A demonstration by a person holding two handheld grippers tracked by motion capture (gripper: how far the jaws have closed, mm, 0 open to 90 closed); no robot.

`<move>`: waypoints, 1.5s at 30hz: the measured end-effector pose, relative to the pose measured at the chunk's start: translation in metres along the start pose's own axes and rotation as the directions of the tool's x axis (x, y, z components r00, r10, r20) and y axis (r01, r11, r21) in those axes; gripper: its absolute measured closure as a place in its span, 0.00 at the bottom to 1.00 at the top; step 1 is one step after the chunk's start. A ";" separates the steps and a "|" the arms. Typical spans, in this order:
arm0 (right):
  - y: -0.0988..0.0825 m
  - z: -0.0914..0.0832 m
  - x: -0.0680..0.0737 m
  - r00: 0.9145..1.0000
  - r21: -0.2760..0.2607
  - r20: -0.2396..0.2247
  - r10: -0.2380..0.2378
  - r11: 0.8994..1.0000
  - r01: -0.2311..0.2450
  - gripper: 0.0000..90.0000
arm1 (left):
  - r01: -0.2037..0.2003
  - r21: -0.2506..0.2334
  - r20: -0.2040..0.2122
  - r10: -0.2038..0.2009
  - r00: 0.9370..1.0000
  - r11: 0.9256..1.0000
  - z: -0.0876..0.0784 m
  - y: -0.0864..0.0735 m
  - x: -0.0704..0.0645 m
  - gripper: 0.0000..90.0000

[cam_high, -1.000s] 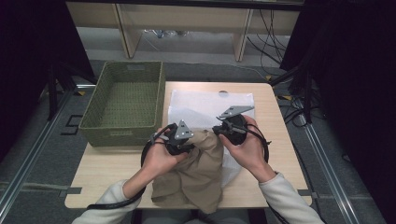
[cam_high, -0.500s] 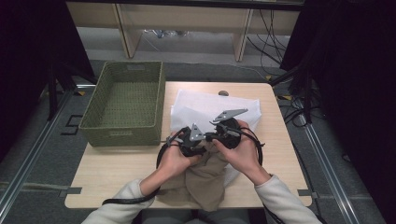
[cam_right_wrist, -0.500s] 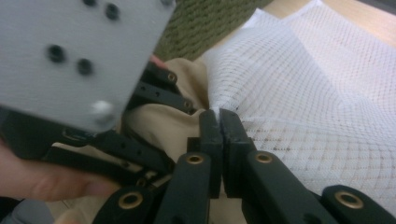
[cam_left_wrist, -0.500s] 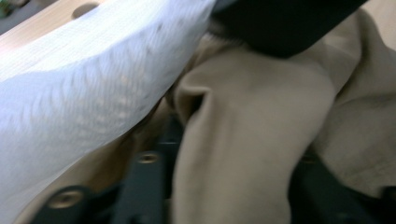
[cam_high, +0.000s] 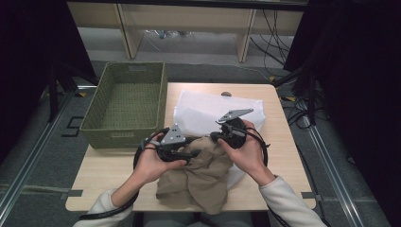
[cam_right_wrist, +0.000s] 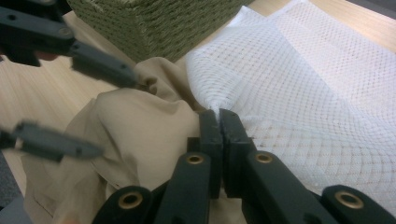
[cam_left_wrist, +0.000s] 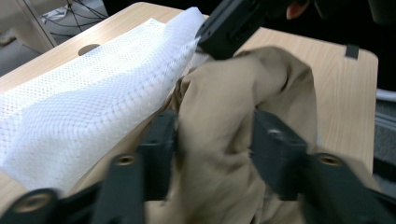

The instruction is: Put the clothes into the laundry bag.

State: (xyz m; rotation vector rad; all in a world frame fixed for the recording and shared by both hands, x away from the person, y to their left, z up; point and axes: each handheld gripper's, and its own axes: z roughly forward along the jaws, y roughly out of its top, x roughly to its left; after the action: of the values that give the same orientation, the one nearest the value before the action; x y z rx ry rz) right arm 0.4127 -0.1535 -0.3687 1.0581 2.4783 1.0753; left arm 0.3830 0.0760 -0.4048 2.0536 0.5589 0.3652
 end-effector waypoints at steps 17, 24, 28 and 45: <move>0.003 -0.007 0.013 0.994 -0.028 -0.108 0.021 0.999 -0.024 1.00 | 0.032 0.075 0.012 -0.033 0.999 0.997 0.054 0.010 -0.017 0.95; 0.005 -0.017 0.013 0.991 -0.042 -0.135 0.021 0.999 -0.027 1.00 | 0.056 0.064 -0.042 -0.053 0.998 0.996 0.056 0.018 -0.018 0.95; 0.003 -0.015 0.010 0.991 -0.040 -0.130 0.024 0.999 -0.029 1.00 | 0.139 0.068 -0.097 -0.132 0.987 0.988 0.067 0.009 -0.001 0.95; -0.002 -0.005 -0.009 0.998 0.030 -0.030 0.053 0.998 -0.052 1.00 | 0.105 -0.020 -0.176 -0.107 0.978 0.994 0.050 -0.001 0.007 0.78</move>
State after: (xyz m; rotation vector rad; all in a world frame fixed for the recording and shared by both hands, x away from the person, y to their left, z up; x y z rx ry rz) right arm 0.4160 -0.1638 -0.3667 1.1290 2.5103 1.0818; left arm 0.4121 0.0438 -0.4305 1.9835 0.7701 0.4894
